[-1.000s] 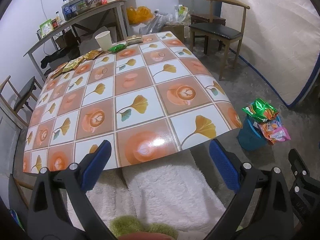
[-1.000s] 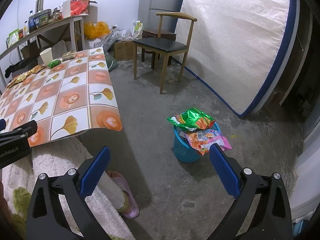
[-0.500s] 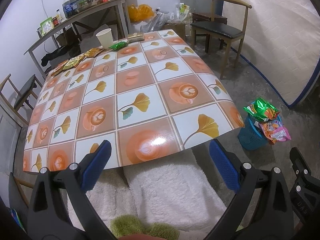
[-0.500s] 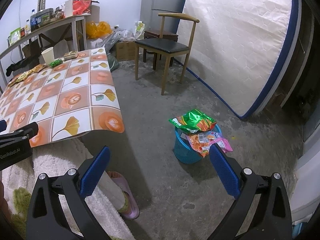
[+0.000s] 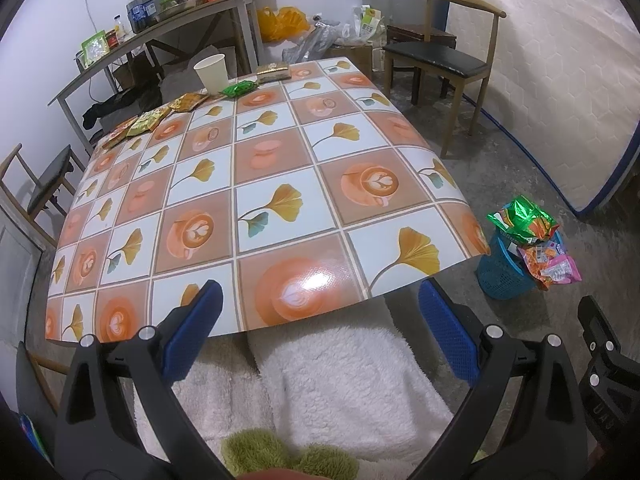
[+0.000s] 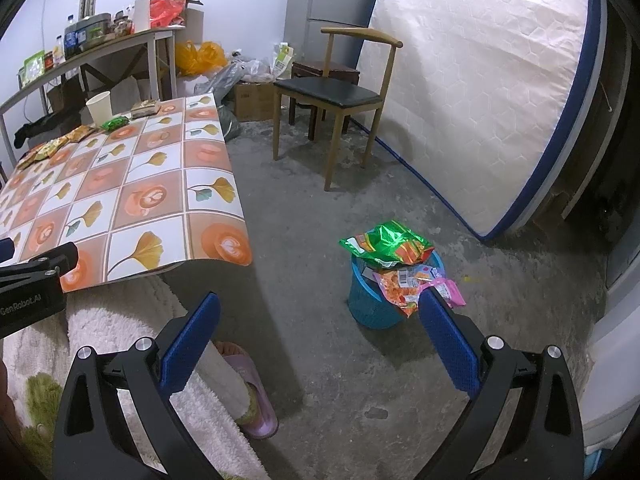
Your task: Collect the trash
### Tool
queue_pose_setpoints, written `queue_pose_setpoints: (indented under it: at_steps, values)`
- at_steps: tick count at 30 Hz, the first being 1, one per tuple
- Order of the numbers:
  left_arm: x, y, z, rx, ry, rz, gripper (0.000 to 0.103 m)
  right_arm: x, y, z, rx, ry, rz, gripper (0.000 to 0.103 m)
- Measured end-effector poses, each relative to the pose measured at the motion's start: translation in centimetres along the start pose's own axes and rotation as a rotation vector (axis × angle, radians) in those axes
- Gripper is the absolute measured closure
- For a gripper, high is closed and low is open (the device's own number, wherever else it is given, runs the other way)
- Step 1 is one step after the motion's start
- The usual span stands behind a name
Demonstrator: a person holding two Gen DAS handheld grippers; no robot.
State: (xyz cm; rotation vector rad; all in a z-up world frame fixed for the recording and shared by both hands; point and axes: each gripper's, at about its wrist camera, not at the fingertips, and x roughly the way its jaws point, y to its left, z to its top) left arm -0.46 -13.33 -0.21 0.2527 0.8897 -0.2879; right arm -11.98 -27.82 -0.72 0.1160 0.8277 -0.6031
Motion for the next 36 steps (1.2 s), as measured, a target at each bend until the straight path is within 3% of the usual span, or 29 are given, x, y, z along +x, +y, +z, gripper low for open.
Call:
queue_pose_setpoints:
  at_steps: [36]
  values:
    - [-0.02,0.23,-0.11,-0.005,0.011,-0.003,0.009,-0.35,-0.23,0.14,-0.003,-0.007,0.0,0.007]
